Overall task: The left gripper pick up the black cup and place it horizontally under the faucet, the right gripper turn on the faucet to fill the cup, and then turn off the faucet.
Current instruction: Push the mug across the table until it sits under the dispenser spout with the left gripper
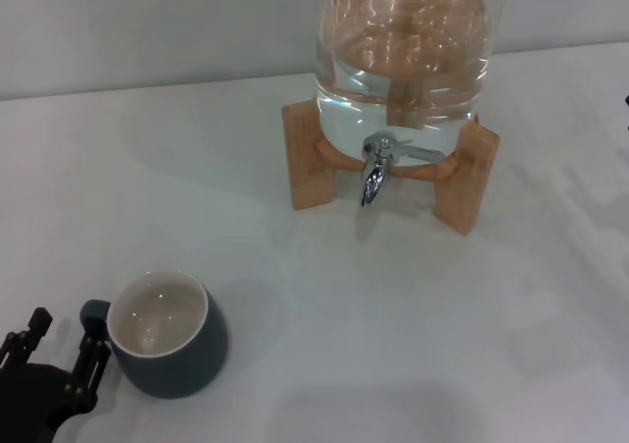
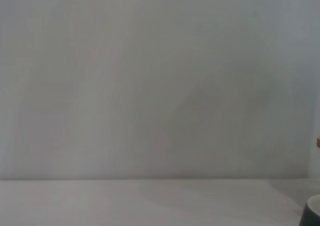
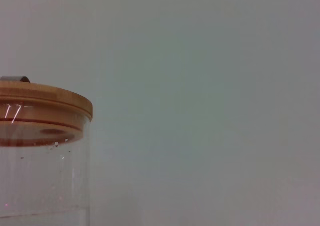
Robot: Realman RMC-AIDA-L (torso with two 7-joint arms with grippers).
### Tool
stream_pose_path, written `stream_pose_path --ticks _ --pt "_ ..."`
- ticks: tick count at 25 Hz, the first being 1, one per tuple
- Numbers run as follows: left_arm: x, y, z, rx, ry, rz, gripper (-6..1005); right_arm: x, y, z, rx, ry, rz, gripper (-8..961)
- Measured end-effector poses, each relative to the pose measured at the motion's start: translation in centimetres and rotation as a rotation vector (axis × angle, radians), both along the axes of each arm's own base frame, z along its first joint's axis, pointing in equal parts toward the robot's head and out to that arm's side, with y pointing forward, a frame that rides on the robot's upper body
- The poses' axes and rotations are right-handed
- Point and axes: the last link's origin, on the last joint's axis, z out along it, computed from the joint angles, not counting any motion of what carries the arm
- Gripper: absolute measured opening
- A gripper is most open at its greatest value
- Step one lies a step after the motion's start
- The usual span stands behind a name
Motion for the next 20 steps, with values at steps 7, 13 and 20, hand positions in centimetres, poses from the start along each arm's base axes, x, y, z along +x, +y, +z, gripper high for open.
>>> stream_pose_path --ticks 7,13,20 --pt "-0.1 -0.11 -0.13 -0.009 -0.007 0.009 597 -0.04 0.03 0.02 0.001 0.001 0.002 870" --pt "-0.31 -0.09 -0.01 -0.006 -0.002 0.016 597 -0.06 0.03 0.03 0.001 0.002 0.004 870" --pt "-0.37 0.04 0.06 -0.004 0.0 0.017 597 -0.05 0.02 0.02 0.0 0.003 0.003 871"
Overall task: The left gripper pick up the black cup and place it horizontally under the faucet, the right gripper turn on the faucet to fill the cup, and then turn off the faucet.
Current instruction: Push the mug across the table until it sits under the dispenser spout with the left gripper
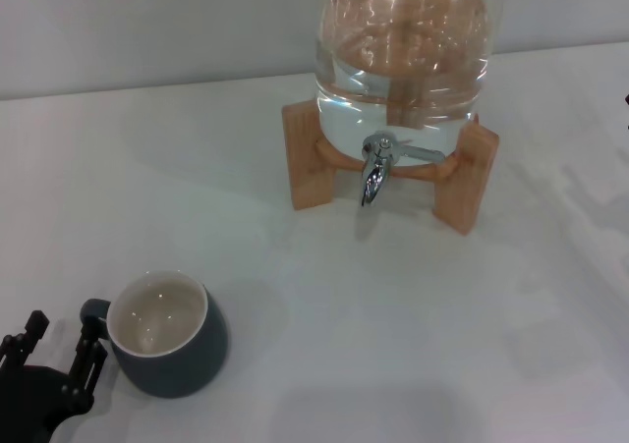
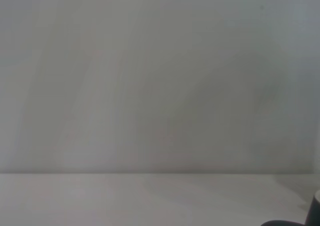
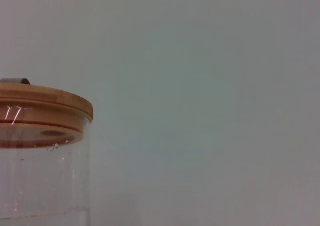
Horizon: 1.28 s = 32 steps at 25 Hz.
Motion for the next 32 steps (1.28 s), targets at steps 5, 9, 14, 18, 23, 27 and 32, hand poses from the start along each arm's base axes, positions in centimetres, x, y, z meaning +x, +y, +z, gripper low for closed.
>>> stream_pose_path --ticks 5,9,14,18,23,27,32 --pt "0.06 0.2 0.03 0.001 0.001 -0.003 597 -0.03 -0.02 0.02 0.001 0.002 0.003 871" --pt "0.03 0.28 0.02 -0.002 0.004 -0.004 597 -0.12 -0.1 0.06 0.004 0.003 0.01 871" --pt "0.0 0.44 -0.02 -0.006 0.006 -0.001 597 -0.12 -0.12 0.05 0.004 0.003 0.01 871" --pt "0.0 0.43 -0.04 -0.008 0.006 -0.001 595 -0.09 -0.14 0.04 0.003 0.003 0.009 871" --pt "0.02 0.63 -0.01 -0.012 -0.002 -0.003 590 -0.1 -0.15 0.04 0.003 0.003 0.01 871" --pt "-0.12 0.75 0.01 -0.018 -0.002 0.001 586 -0.18 -0.15 -0.12 -0.005 0.0 0.014 871" --pt "-0.1 0.89 -0.01 -0.02 -0.001 0.001 581 -0.17 -0.09 -0.15 -0.007 -0.001 0.012 871"
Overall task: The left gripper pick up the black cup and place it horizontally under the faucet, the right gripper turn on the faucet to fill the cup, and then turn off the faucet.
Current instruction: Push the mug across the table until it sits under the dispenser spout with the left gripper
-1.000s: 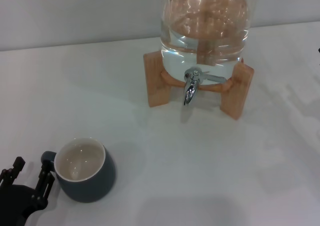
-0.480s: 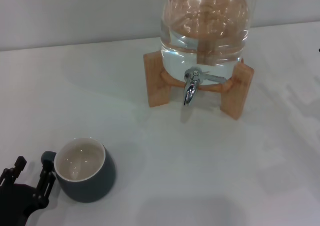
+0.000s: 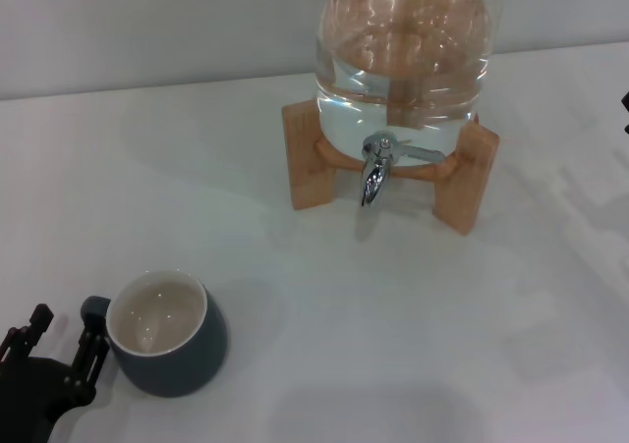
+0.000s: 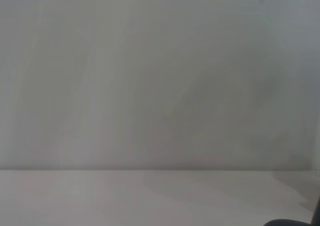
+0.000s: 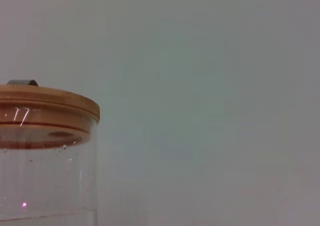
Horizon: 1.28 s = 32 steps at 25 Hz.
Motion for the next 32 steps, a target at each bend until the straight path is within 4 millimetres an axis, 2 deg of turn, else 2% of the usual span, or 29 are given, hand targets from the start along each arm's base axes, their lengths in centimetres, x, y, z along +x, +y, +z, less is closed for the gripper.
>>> stream_pose_path --ticks 32 --pt "0.33 0.75 -0.2 -0.018 -0.012 -0.01 549 -0.01 0.04 -0.02 -0.002 0.001 0.0 871"
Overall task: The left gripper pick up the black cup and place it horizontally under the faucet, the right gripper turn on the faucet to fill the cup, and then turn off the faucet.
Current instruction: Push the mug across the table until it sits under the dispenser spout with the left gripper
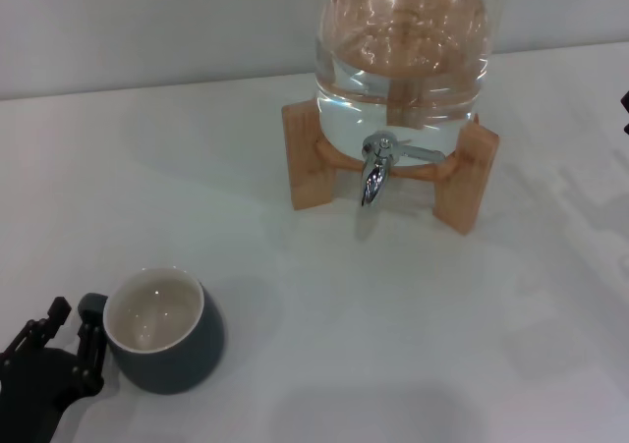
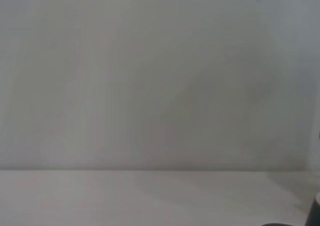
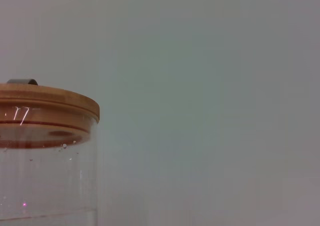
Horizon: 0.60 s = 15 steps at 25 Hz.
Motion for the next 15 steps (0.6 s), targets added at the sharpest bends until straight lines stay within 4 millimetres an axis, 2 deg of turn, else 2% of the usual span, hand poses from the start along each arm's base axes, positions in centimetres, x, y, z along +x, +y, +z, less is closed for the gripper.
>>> stream_pose_path --ticks 3,8,11,15 --pt "0.08 0.18 -0.04 -0.006 -0.009 -0.001 546 -0.01 0.01 0.0 0.0 0.0 0.0 871" --pt "0.16 0.34 -0.12 -0.013 -0.012 -0.003 316 0.02 -0.01 -0.01 0.0 0.0 -0.001 871" --pt "0.28 0.48 -0.16 -0.016 -0.013 -0.009 144 0.04 -0.05 -0.01 0.0 0.0 -0.002 871" --pt "0.42 0.53 -0.22 -0.017 -0.018 -0.012 140 0.07 -0.08 -0.01 -0.001 0.0 -0.003 871"
